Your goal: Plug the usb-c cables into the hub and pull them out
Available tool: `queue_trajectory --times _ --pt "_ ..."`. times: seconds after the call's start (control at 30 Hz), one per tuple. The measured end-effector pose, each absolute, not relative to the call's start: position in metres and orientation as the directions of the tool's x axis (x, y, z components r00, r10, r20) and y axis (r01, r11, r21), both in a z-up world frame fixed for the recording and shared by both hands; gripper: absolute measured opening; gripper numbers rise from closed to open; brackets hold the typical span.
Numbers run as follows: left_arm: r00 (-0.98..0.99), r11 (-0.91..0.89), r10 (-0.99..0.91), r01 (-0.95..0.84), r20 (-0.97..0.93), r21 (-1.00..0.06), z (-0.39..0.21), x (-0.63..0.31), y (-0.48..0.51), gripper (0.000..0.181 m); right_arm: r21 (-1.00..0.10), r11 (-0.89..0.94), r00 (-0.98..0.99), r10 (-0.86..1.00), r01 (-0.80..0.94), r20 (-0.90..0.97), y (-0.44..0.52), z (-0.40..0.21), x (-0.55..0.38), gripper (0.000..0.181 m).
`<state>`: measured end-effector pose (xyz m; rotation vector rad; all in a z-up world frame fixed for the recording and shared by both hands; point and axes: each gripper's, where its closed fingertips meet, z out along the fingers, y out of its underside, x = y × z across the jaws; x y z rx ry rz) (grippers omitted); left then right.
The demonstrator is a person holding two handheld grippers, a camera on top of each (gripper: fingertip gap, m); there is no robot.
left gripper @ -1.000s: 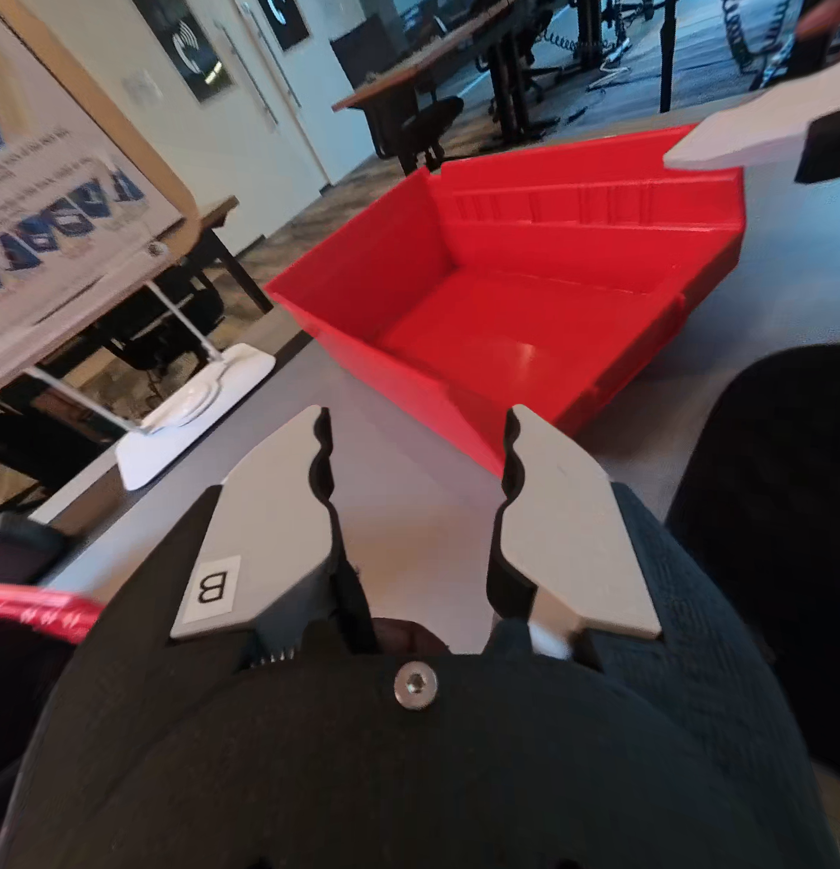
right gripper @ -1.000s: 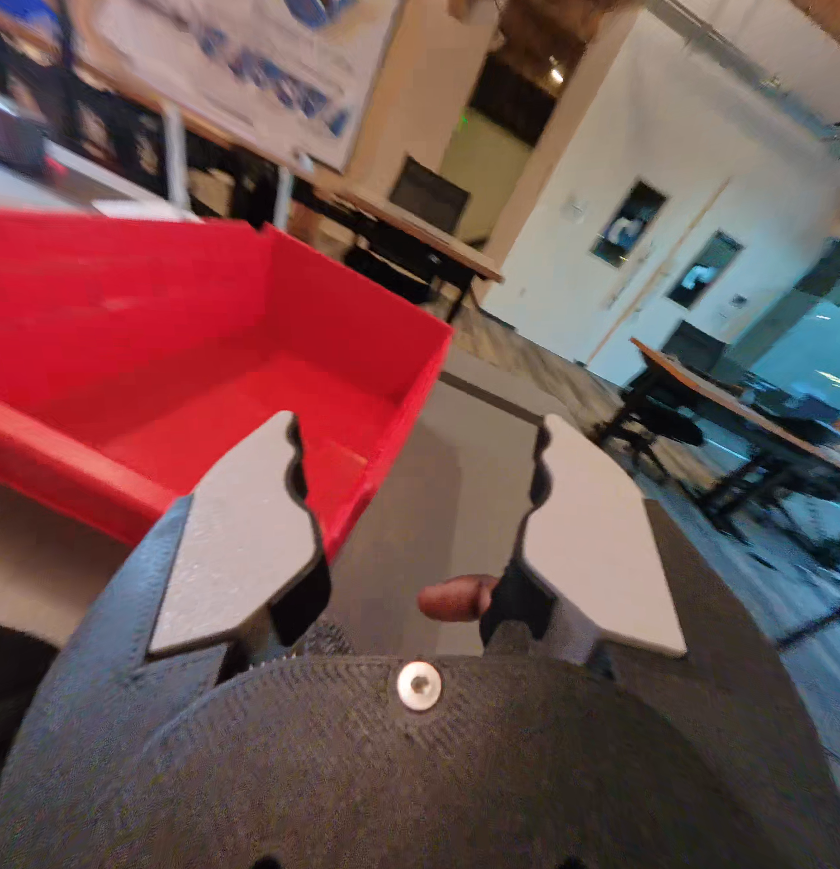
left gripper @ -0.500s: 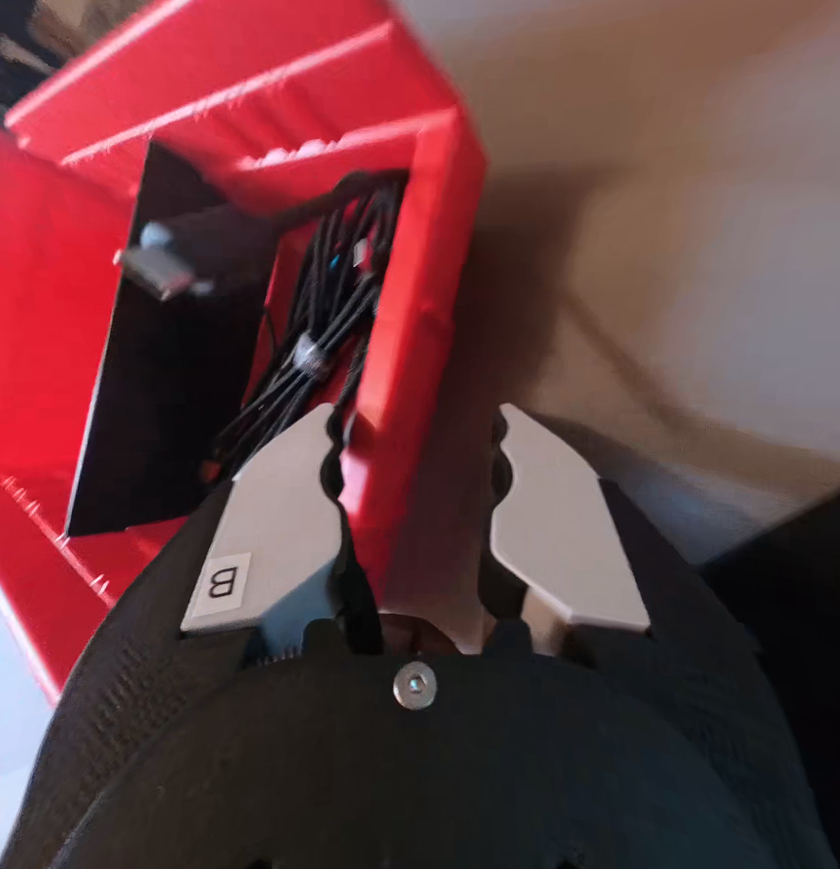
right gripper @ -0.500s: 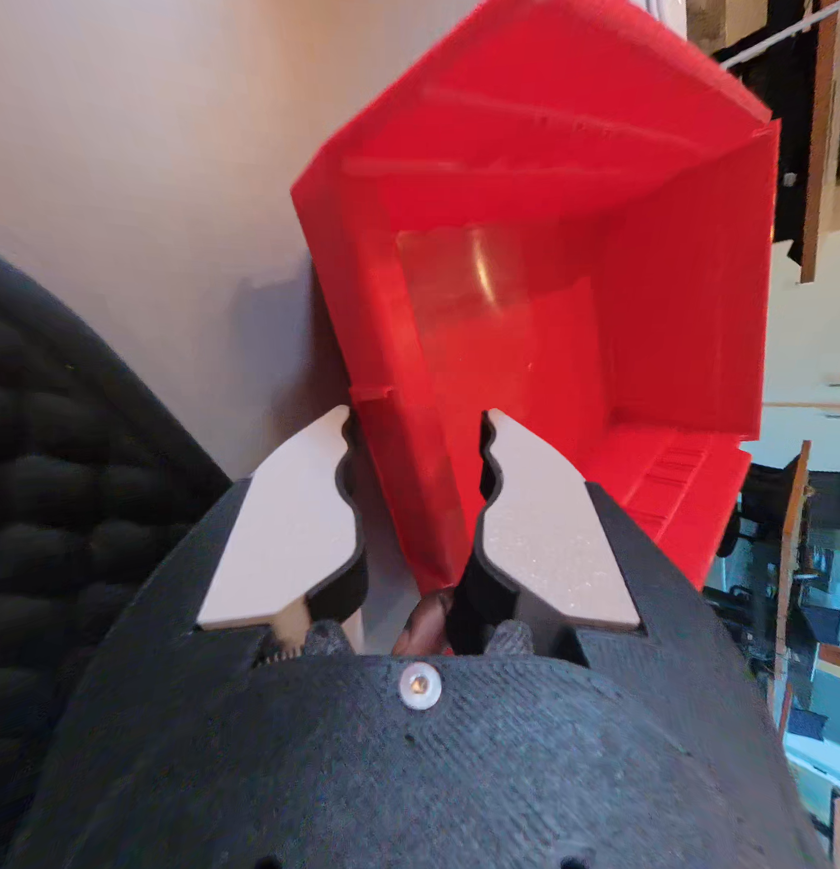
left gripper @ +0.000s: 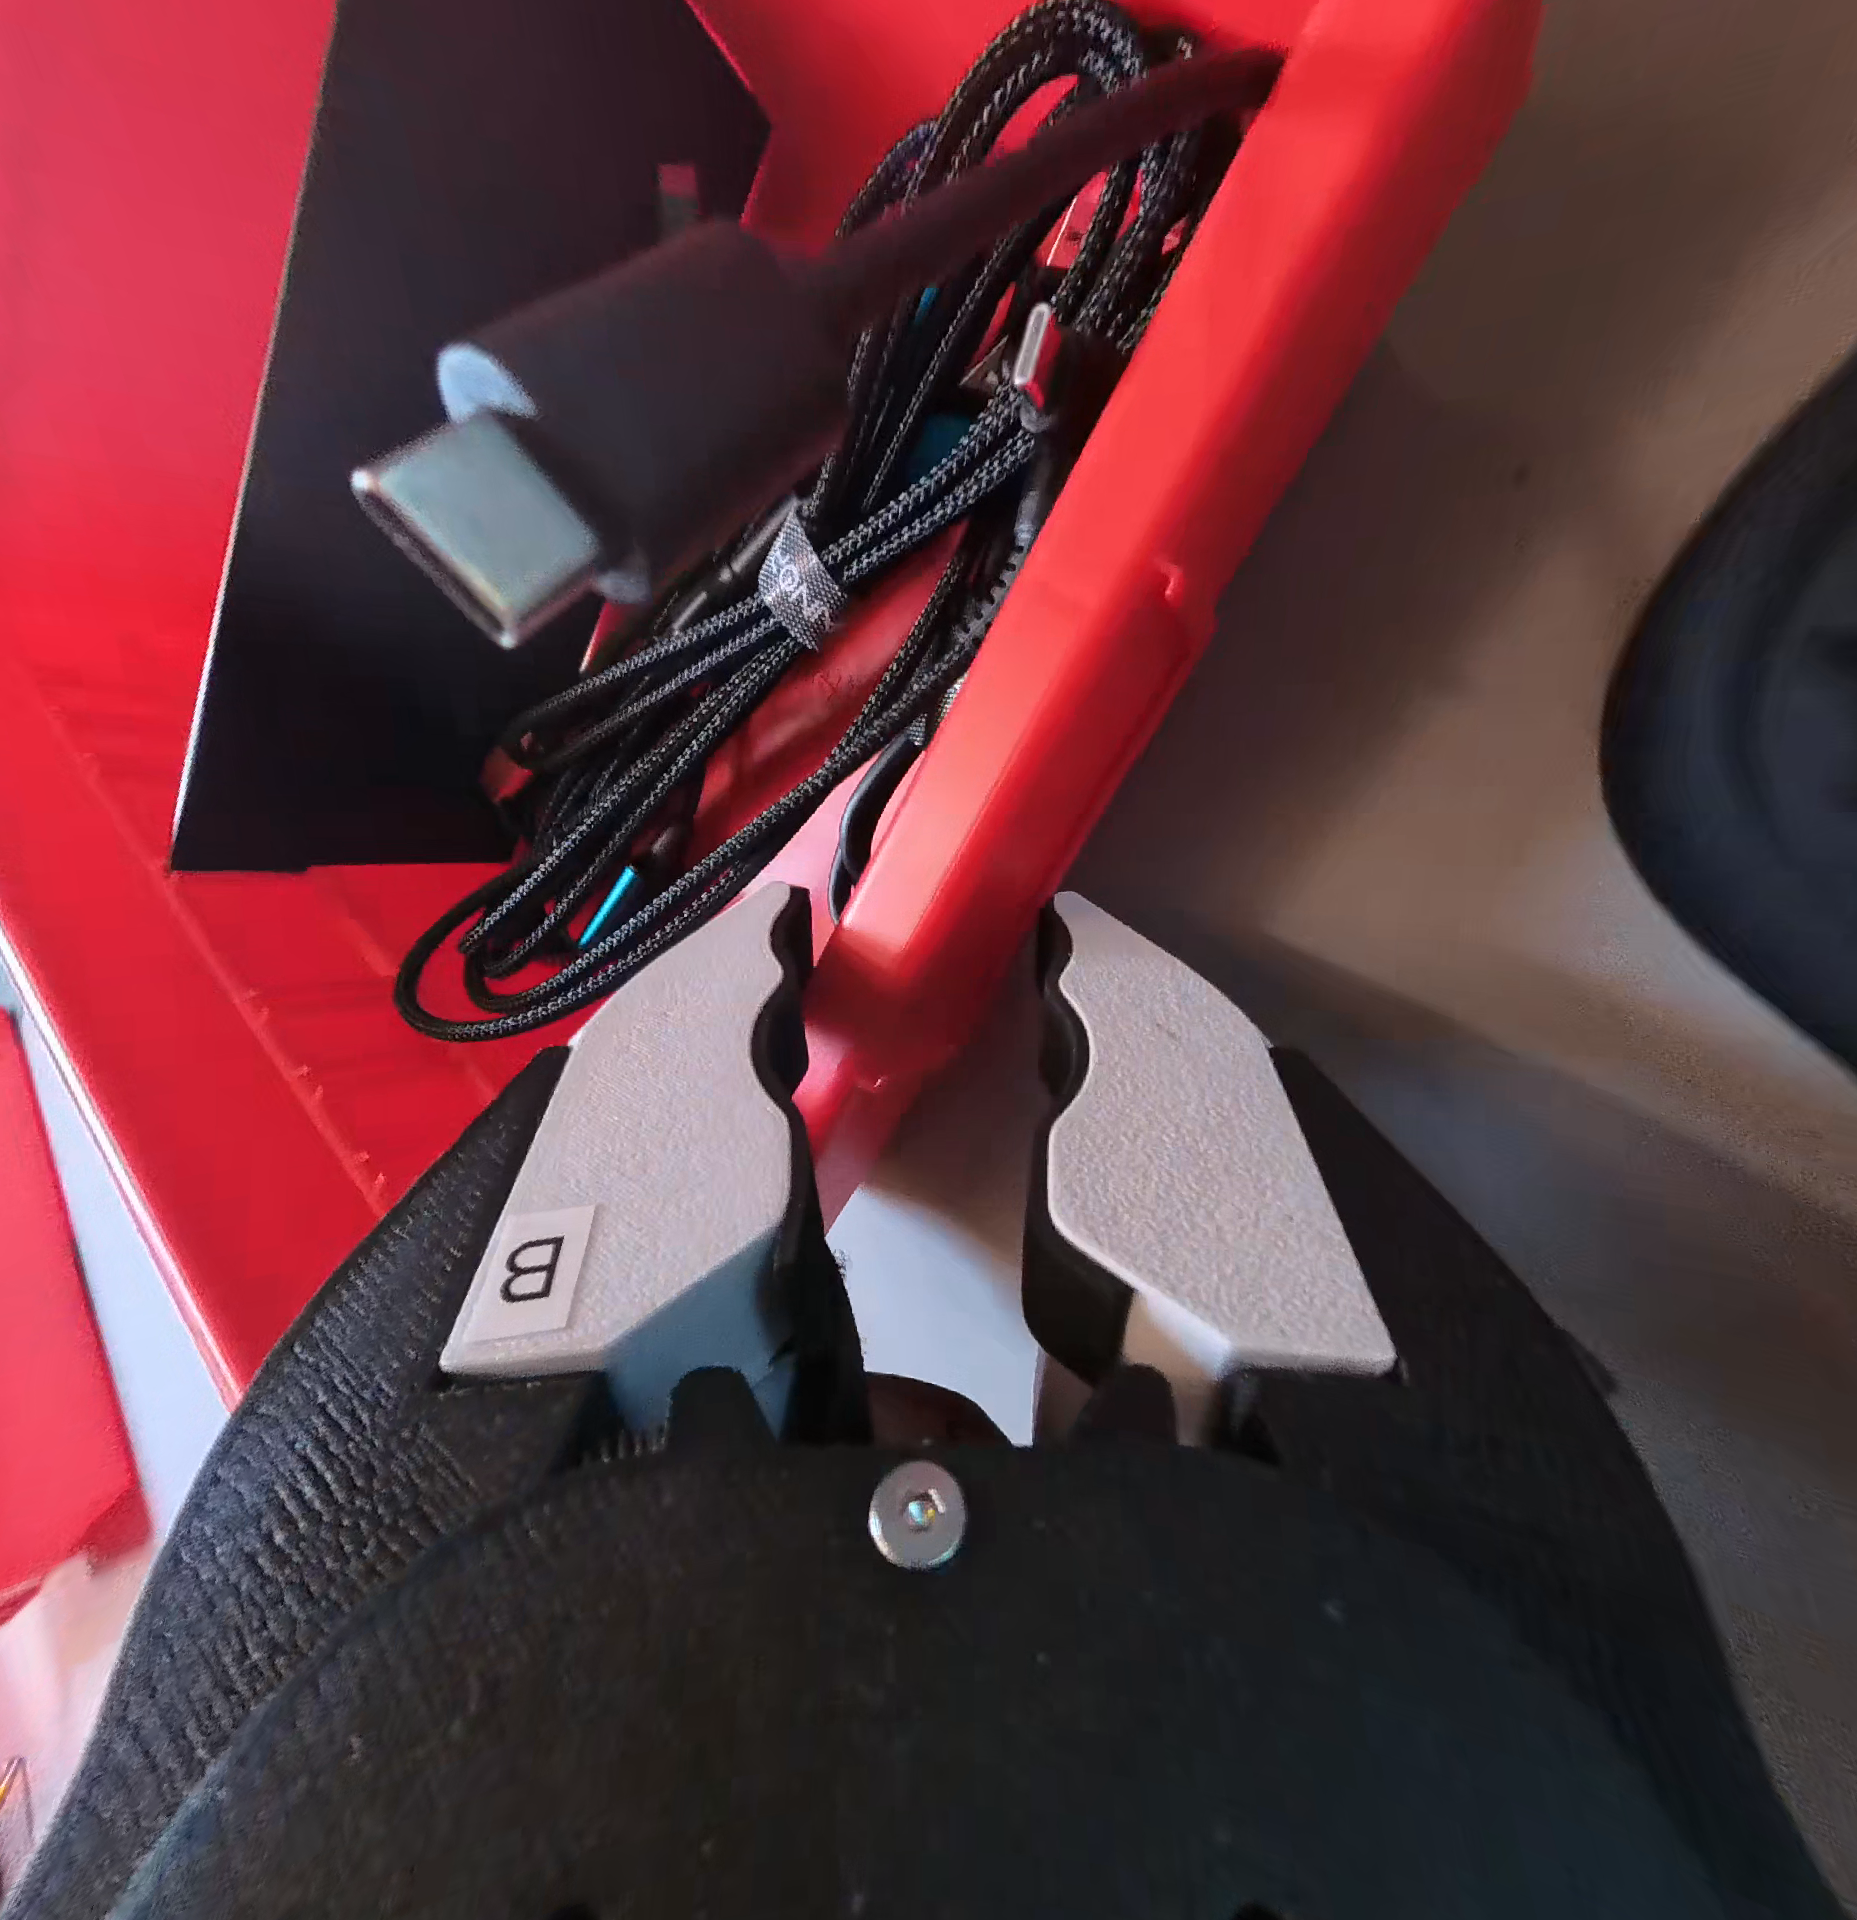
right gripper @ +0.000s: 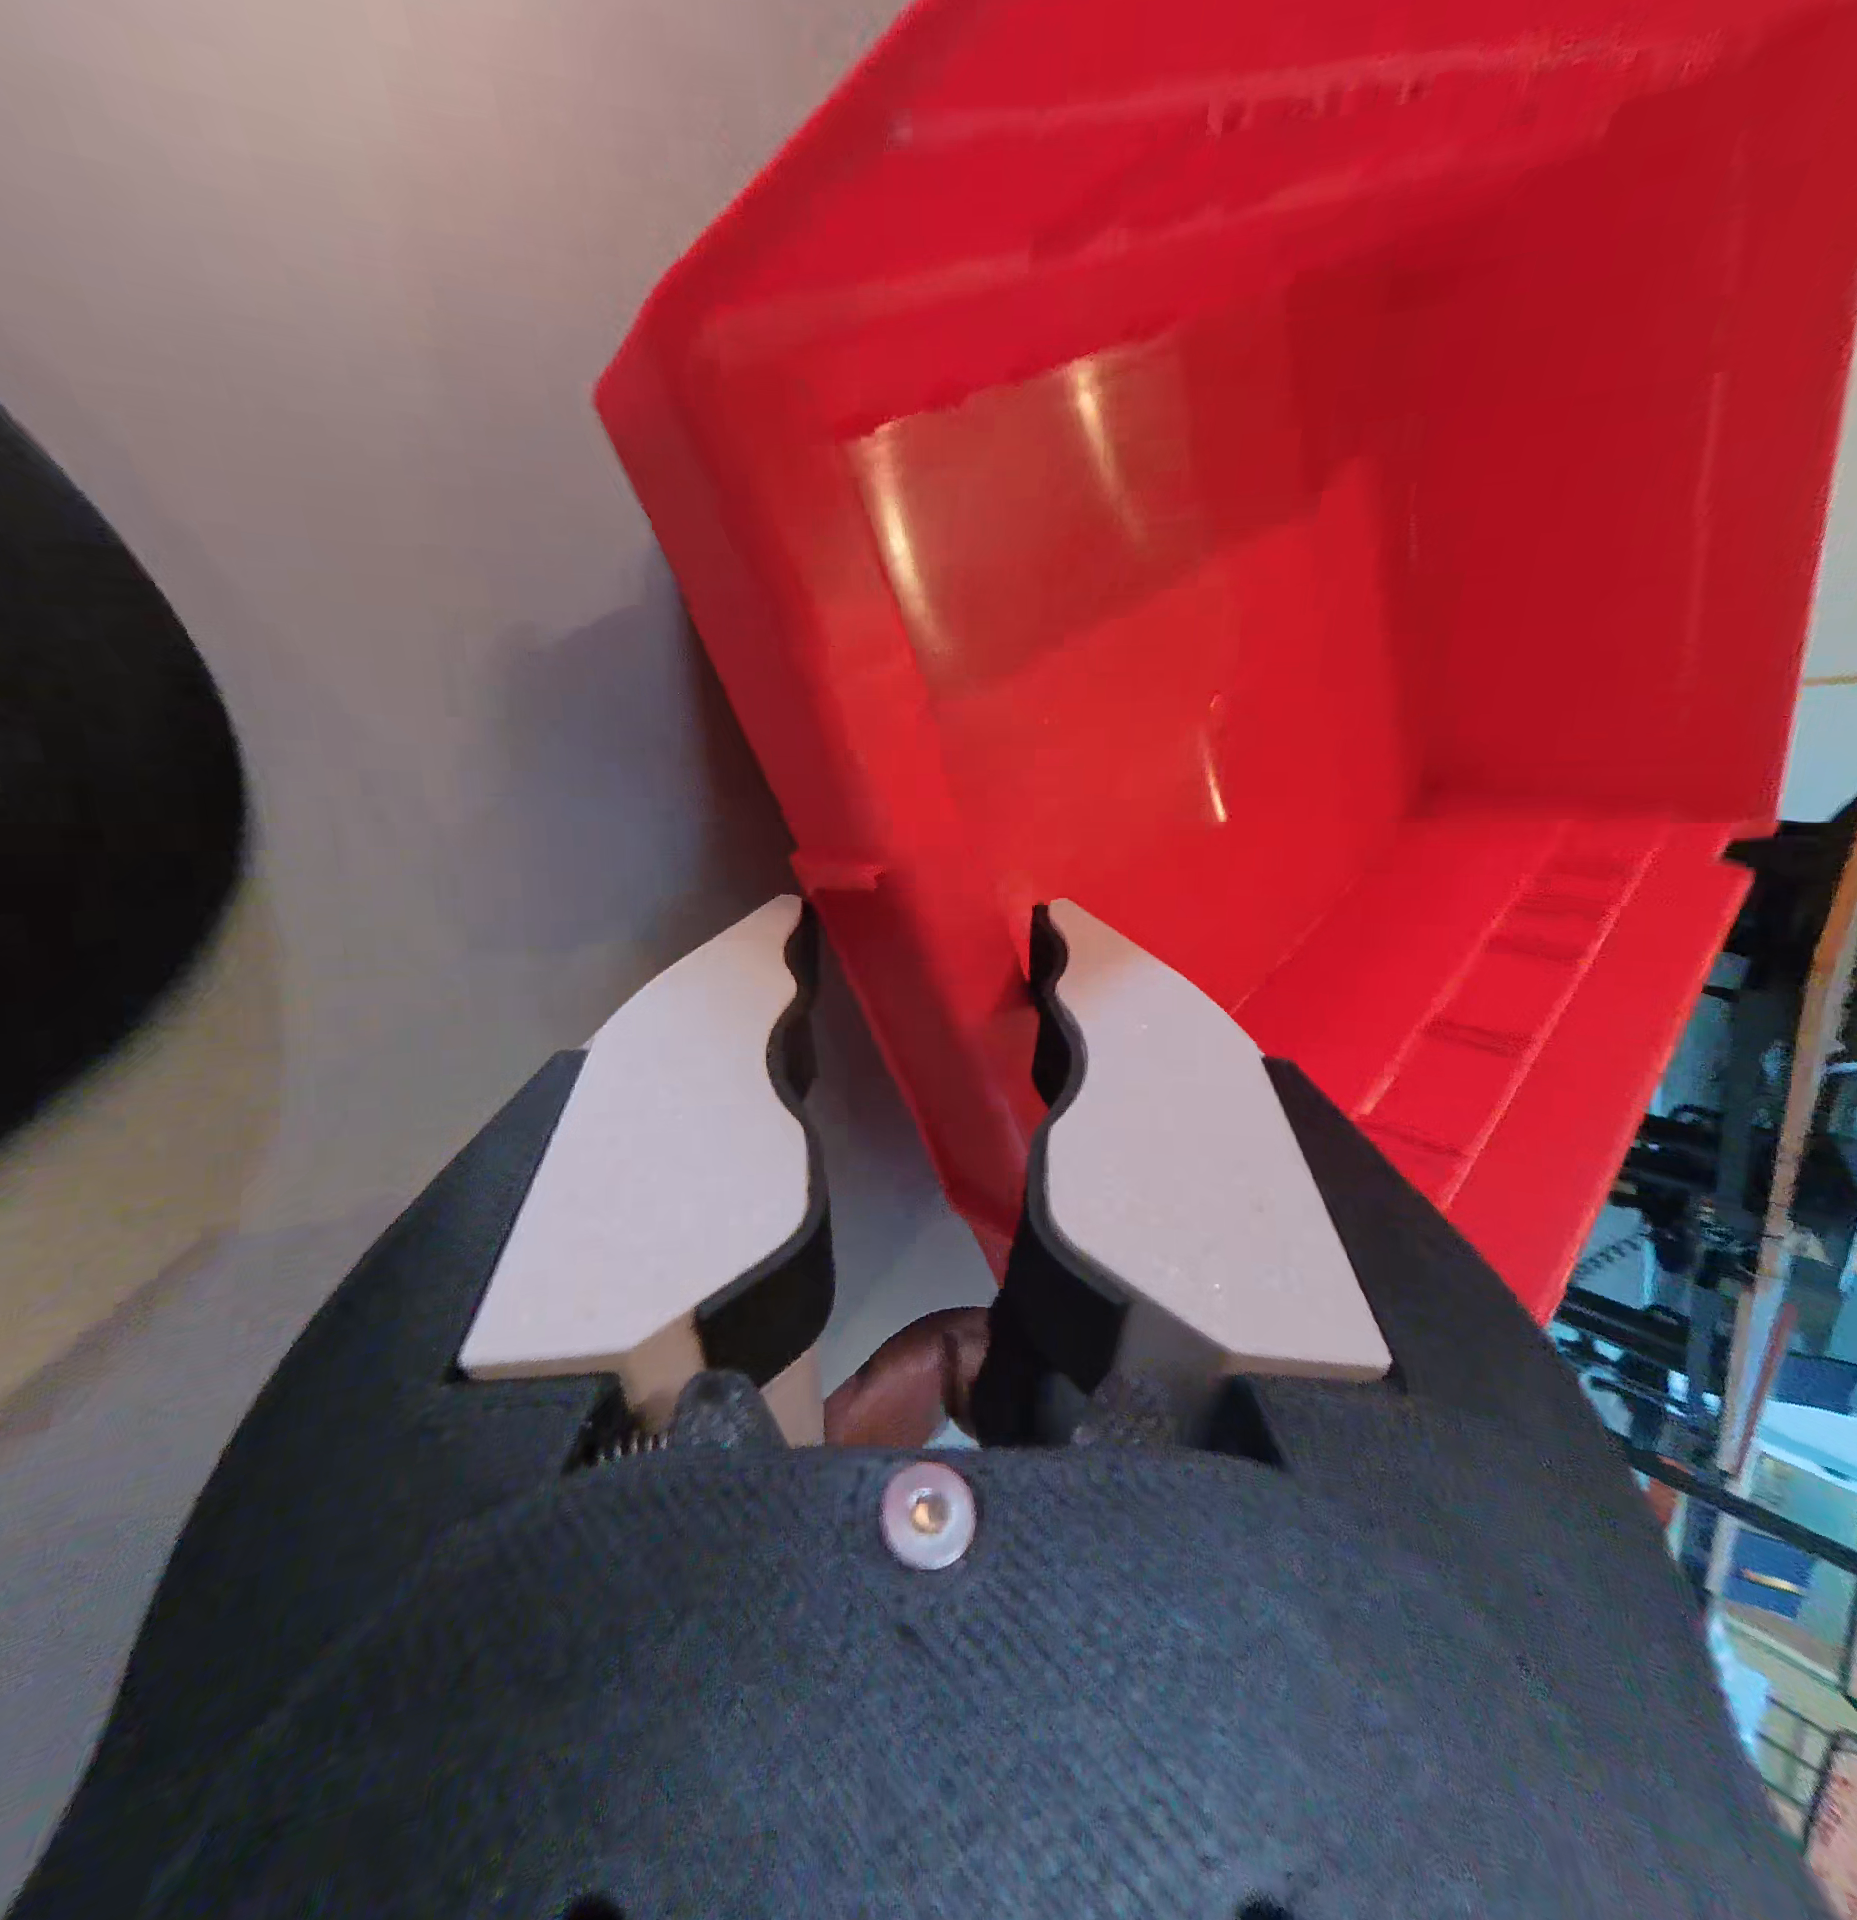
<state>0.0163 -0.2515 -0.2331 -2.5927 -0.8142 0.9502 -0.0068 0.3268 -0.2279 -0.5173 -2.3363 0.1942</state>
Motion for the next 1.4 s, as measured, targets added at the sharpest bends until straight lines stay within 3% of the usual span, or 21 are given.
queue_trajectory --times 0.03,0.5,0.63,0.77,0.87,0.9,0.97,1.07,1.13,1.2,1.27,1.4 --pt "0.629 -0.810 0.585 0.418 -0.512 -0.411 -0.233 0.022 -0.258 0.042 -0.283 0.909 -0.649 0.416 0.306 0.637 0.337 -0.228 -0.006 0.038" --pt "0.614 -0.798 0.597 0.390 -0.516 -0.459 -0.230 0.089 -0.347 0.046 -0.395 0.825 -0.493 0.560 0.403 0.666 0.425 -0.226 0.010 0.041" --pt "0.613 -0.770 0.621 0.364 -0.488 -0.523 -0.228 0.094 -0.346 0.049 -0.546 0.730 -0.456 0.684 0.412 0.570 0.415 -0.212 0.019 0.047" --pt "0.590 -0.710 0.669 0.330 -0.451 -0.622 -0.213 0.099 -0.336 0.056 -0.799 0.567 -0.477 0.769 0.202 0.425 0.373 -0.161 0.027 0.056" --pt "0.581 -0.616 0.717 0.273 -0.384 -0.739 -0.185 0.107 -0.323 0.061 -0.949 0.267 -0.501 0.806 -0.167 0.314 0.335 -0.081 0.039 0.066" --pt "0.583 -0.565 0.735 0.244 -0.347 -0.788 -0.172 0.111 -0.318 0.061 -0.945 0.095 -0.495 0.833 -0.314 0.248 0.330 -0.047 0.047 0.069" --pt "0.577 -0.411 0.777 0.163 -0.251 -0.897 -0.137 0.117 -0.307 0.061 -0.810 -0.284 -0.524 0.851 -0.514 0.034 0.338 0.010 0.065 0.077" --pt "0.491 -0.118 0.866 0.005 -0.100 -0.993 -0.074 0.111 -0.313 0.062 -0.587 -0.675 -0.712 0.666 -0.448 -0.223 0.335 0.034 0.074 0.105" --pt "0.389 0.019 0.921 -0.005 0.015 -1.000 -0.049 0.096 -0.334 0.062 -0.541 -0.741 -0.754 0.600 -0.398 -0.267 0.317 0.031 0.066 0.109" --pt "0.243 0.066 0.965 0.135 0.097 -0.989 -0.050 0.073 -0.361 0.062 -0.575 -0.730 -0.759 0.594 -0.369 -0.267 0.286 0.022 0.052 0.114" --pt "0.251 -0.047 0.967 0.365 0.050 -0.930 -0.067 0.055 -0.363 0.066 -0.615 -0.720 -0.779 0.571 -0.322 -0.261 0.252 0.011 0.041 0.114" --pt "0.306 -0.325 0.937 0.595 -0.166 -0.735 -0.085 0.006 -0.361 0.066 -0.598 -0.784 -0.839 0.430 -0.165 -0.333 0.203 -0.012 0.028 0.107"
